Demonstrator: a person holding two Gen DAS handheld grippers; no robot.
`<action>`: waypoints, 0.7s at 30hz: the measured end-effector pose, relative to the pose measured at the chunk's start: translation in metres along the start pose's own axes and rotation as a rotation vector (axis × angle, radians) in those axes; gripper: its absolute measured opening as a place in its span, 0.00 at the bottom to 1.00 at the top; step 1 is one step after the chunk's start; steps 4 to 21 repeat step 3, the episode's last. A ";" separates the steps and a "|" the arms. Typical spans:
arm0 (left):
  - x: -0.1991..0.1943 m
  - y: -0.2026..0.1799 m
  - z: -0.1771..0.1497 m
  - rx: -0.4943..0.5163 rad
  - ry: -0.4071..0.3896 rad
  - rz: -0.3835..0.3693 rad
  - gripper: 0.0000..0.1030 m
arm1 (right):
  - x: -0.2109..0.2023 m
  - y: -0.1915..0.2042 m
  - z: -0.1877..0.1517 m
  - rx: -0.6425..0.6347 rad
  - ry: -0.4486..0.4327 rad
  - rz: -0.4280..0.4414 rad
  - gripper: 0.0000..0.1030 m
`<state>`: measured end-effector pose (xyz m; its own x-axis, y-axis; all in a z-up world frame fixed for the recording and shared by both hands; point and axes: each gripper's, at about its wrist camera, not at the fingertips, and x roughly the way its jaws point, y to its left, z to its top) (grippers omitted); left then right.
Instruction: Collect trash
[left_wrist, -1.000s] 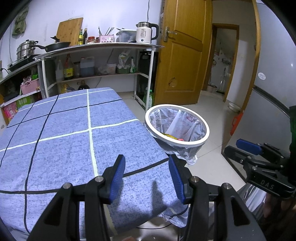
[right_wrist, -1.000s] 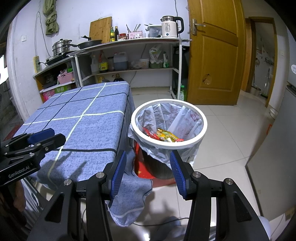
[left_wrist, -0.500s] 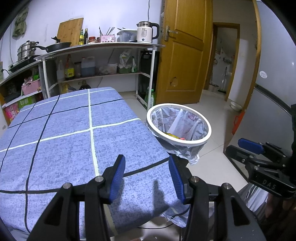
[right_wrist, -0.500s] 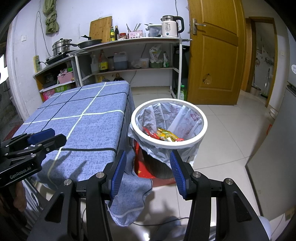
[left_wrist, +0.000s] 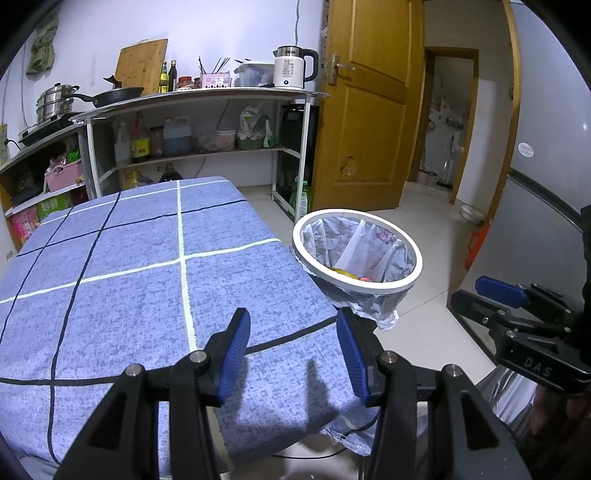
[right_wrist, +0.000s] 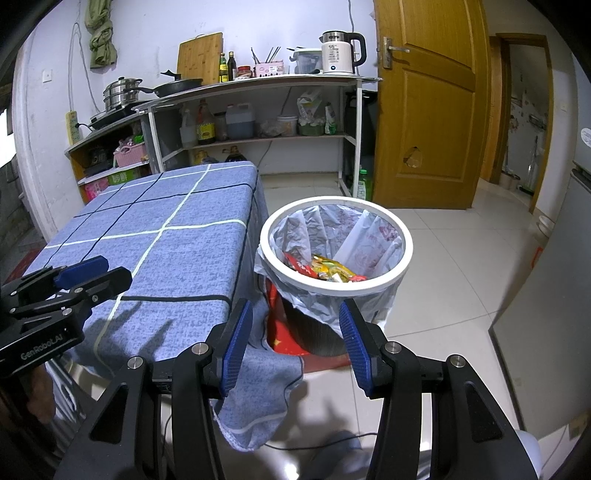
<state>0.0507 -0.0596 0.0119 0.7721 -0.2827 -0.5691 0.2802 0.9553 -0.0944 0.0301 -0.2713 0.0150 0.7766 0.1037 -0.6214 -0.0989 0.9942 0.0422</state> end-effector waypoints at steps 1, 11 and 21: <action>0.000 0.000 0.000 0.000 0.002 -0.004 0.49 | 0.000 0.000 0.000 -0.001 0.000 0.000 0.48; 0.001 0.000 0.000 0.001 0.009 -0.007 0.49 | 0.000 0.000 0.000 -0.001 -0.001 0.001 0.48; 0.001 0.000 0.000 0.001 0.009 -0.007 0.49 | 0.000 0.000 0.000 -0.001 -0.001 0.001 0.48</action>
